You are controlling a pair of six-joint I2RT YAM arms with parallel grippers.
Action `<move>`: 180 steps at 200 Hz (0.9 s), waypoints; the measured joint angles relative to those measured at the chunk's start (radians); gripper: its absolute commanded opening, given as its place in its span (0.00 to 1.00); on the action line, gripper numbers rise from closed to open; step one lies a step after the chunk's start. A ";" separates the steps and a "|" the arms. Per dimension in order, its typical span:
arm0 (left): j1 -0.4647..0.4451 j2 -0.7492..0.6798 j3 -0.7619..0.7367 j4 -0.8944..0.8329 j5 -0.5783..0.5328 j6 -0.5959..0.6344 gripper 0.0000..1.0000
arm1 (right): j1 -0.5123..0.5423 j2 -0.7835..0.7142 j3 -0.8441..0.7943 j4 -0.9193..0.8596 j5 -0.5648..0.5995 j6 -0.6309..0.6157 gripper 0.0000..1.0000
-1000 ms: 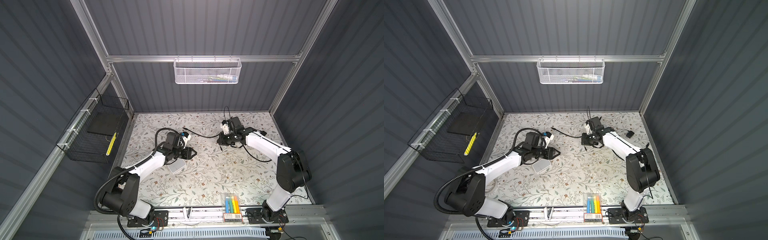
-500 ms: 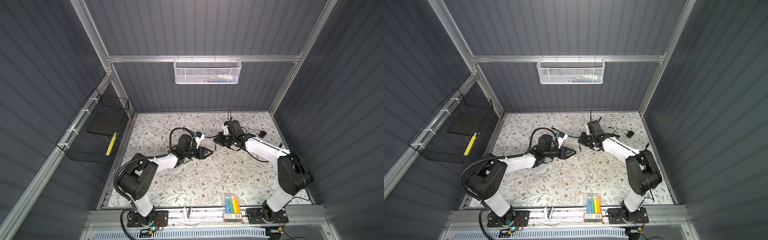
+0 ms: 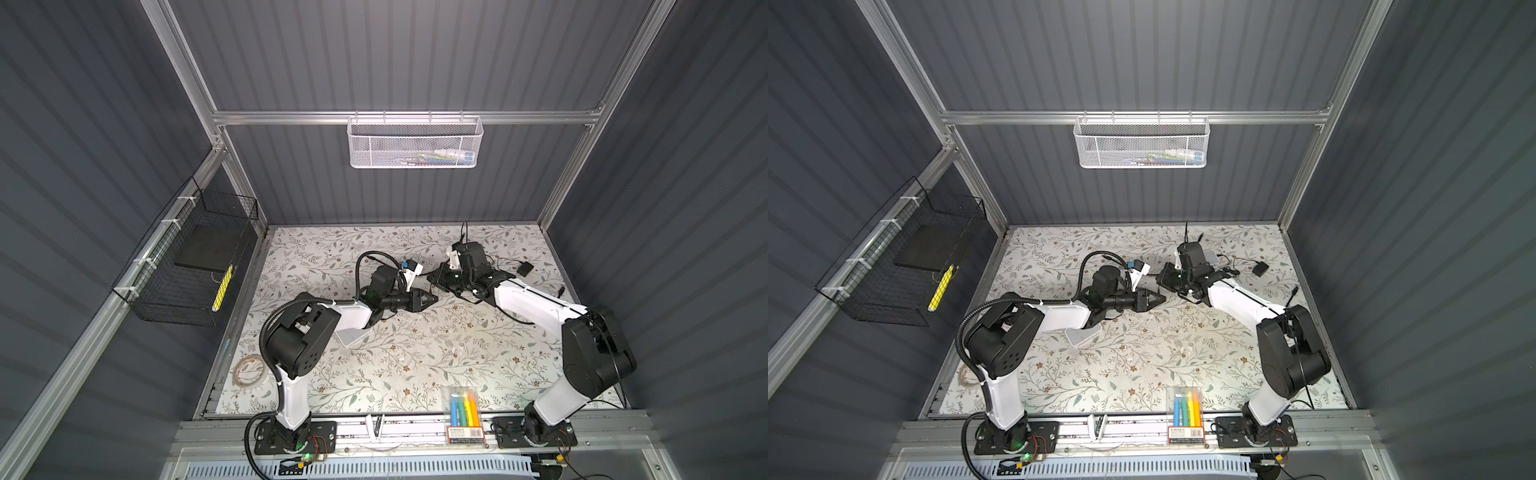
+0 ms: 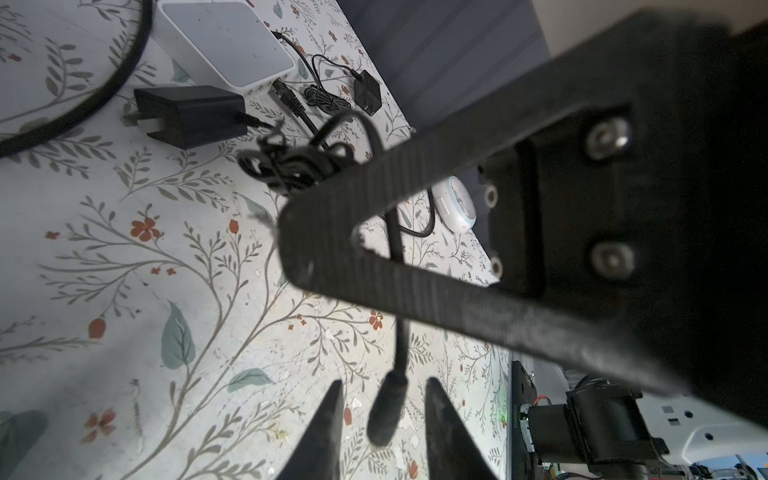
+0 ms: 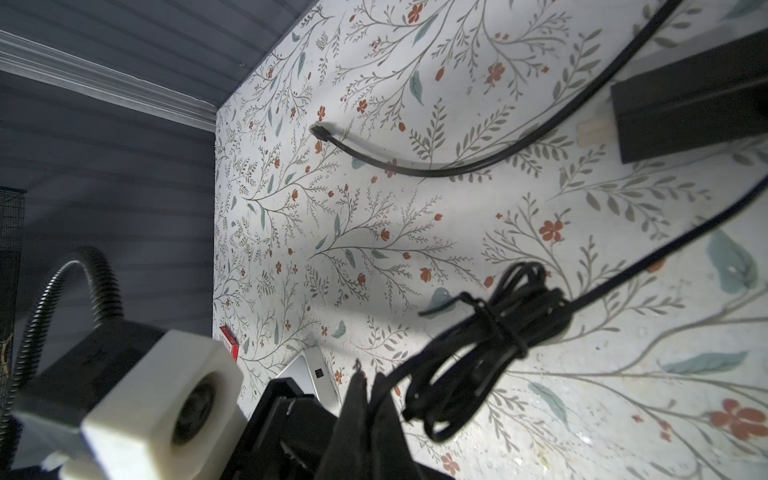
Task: Insert the plug into the switch port
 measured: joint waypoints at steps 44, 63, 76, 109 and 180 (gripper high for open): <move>0.000 0.002 0.006 0.007 0.004 0.000 0.00 | 0.000 0.000 -0.007 0.018 0.001 0.013 0.00; 0.000 0.002 0.010 -0.001 0.004 0.002 0.00 | 0.000 0.000 -0.009 0.022 0.003 0.021 0.00; 0.000 0.002 0.016 -0.012 0.004 0.003 0.00 | 0.000 0.000 -0.010 0.023 0.003 0.023 0.05; 0.000 0.002 0.077 -0.163 0.004 0.092 0.00 | -0.006 -0.011 -0.010 -0.021 0.008 -0.040 0.33; 0.047 0.009 0.298 -0.786 0.098 0.527 0.00 | -0.127 -0.217 0.040 -0.379 0.008 -0.529 0.43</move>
